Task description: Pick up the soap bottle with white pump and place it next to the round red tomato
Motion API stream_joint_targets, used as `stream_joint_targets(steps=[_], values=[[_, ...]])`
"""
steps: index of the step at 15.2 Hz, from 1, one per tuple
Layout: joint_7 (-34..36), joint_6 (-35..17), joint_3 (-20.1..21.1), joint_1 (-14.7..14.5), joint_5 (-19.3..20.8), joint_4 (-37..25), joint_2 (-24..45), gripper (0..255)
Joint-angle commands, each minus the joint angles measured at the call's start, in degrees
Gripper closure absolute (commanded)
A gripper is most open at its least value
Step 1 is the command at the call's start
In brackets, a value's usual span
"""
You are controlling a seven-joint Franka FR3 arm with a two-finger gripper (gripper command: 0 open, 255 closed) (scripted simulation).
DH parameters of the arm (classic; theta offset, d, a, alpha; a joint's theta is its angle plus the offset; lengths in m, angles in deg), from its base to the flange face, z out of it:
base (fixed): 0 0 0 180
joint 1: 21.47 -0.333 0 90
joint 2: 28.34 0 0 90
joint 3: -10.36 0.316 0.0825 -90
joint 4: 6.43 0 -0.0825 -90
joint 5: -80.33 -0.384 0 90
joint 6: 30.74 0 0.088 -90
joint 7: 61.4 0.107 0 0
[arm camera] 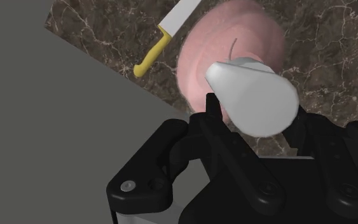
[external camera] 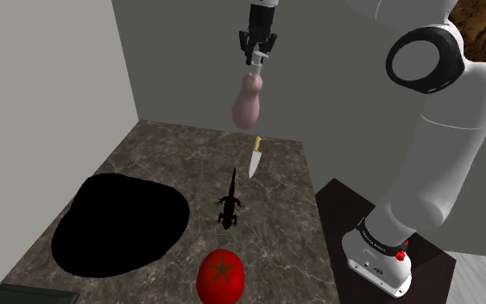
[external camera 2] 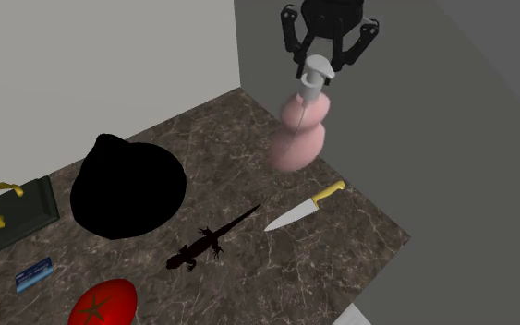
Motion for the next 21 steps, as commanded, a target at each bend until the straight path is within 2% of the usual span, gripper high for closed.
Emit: stream_joint_targets(steps=[1,5,10,21], values=[[1.7,-0.8,0.6,-1.2,0.2,5.2,-4.5,255],[5.0,-1.4,2.0,-3.1,0.3,13.3,-12.2,255],[9.4,-0.8,4.2,-5.3,-0.1,20.6,-20.4,255],[20.5,3.7,10.5,-9.7,-3.0,28.8,-33.9,255]])
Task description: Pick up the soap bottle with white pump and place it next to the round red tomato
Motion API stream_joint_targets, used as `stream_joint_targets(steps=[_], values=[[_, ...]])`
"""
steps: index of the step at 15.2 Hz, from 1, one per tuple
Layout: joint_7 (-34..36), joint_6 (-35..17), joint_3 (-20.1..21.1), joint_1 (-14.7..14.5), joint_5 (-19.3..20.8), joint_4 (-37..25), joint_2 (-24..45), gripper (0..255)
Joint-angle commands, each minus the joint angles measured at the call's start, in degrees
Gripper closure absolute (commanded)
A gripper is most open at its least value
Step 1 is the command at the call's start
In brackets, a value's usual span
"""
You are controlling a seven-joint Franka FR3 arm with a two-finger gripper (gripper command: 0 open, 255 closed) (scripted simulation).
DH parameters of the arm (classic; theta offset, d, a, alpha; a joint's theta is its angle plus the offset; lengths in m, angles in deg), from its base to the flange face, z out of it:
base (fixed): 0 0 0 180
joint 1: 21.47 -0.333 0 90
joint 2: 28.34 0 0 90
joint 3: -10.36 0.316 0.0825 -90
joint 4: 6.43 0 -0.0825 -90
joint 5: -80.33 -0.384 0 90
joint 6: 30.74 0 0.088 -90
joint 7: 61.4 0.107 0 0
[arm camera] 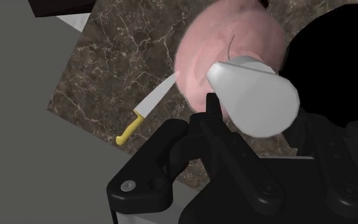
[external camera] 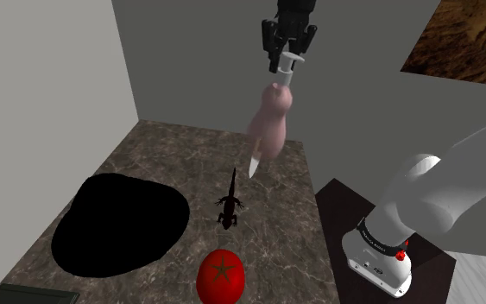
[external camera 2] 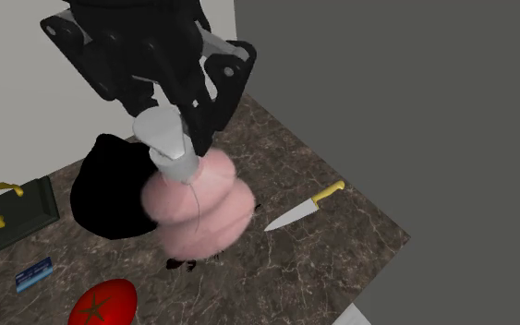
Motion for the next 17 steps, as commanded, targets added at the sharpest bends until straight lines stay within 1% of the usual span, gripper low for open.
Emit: stream_joint_targets(steps=[1,9,17], values=[[2.2,0.8,1.3,-0.8,-0.8,1.0,-2.0,255],[11.8,5.4,7.1,-3.7,-4.4,0.8,-7.7,255],[22.9,10.0,14.2,-6.1,-8.6,-3.8,-9.6,255]])
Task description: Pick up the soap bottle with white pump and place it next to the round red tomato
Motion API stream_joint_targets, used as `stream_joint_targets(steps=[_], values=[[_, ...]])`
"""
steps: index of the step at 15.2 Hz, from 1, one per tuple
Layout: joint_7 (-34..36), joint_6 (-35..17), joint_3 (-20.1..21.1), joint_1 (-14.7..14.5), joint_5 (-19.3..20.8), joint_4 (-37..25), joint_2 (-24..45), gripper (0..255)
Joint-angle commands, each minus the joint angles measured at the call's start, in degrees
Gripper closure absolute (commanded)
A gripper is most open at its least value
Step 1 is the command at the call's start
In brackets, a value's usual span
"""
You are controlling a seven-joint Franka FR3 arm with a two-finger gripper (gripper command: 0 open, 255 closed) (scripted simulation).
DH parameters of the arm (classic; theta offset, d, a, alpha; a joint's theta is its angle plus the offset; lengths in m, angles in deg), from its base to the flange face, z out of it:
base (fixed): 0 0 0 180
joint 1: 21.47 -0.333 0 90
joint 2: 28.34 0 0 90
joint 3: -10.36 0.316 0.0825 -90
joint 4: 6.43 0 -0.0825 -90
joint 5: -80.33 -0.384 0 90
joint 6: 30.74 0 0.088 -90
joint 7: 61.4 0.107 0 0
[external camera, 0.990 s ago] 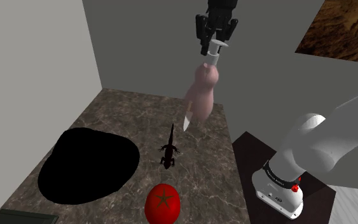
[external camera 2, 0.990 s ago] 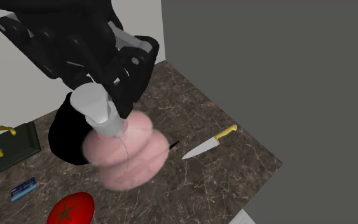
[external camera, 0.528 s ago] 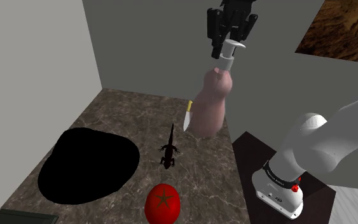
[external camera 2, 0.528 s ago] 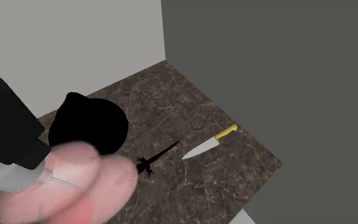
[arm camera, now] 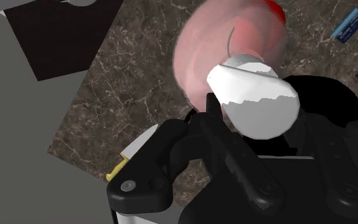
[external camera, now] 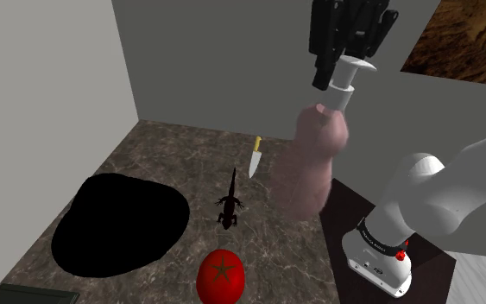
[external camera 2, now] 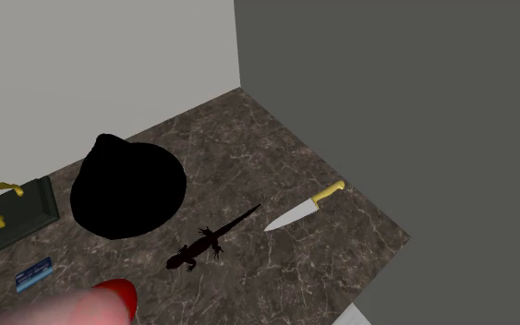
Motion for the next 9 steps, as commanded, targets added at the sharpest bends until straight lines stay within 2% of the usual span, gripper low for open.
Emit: stream_joint_targets(steps=[1,9], values=[[3.2,1.2,2.0,-0.6,-1.1,-1.5,-0.3,255],[16.7,5.1,11.7,-1.8,-4.2,-11.3,2.7,255]])
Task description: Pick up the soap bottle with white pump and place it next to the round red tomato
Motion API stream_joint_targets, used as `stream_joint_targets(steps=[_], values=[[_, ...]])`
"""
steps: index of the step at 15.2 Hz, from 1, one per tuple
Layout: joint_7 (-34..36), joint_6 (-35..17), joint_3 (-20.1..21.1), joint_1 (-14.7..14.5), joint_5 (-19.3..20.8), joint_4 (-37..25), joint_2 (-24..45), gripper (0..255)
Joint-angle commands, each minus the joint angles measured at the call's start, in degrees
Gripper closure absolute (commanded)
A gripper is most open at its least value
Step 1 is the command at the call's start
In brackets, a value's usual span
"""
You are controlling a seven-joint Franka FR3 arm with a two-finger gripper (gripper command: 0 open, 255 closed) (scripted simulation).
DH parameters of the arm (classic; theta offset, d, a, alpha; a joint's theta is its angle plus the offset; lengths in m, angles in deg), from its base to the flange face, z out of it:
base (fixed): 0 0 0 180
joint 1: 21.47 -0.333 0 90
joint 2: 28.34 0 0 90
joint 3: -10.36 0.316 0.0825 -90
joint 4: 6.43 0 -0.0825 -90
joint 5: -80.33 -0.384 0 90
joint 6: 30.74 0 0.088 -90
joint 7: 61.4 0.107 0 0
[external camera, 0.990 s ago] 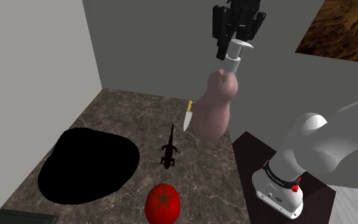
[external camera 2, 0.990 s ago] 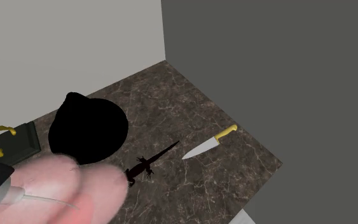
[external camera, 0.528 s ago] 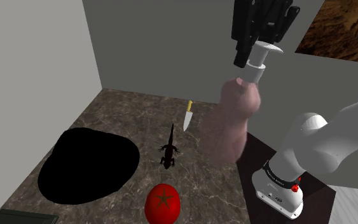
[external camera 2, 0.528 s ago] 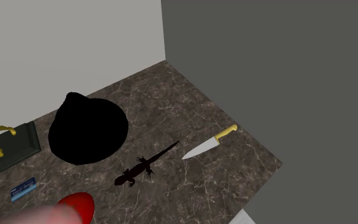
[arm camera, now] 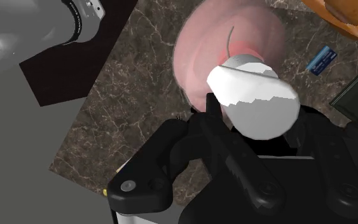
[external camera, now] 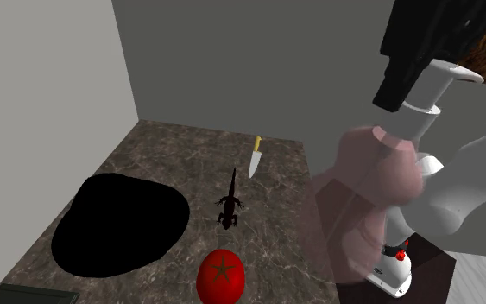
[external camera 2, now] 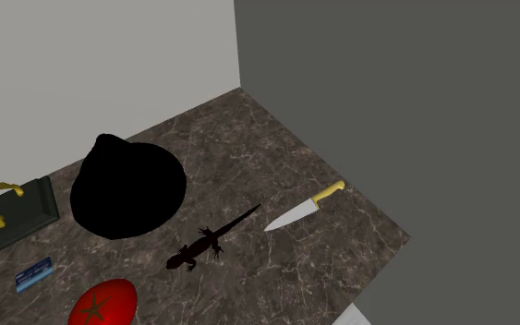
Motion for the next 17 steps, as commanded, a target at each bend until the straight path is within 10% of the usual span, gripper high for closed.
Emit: stream_joint_targets(steps=[1,4,17], values=[[4.4,0.7,3.4,-0.2,-0.5,-3.2,1.6,255],[11.1,2.0,9.4,0.0,-0.4,-9.0,5.0,255],[5.6,-7.8,5.3,-2.3,-3.8,10.3,-5.0,255]])
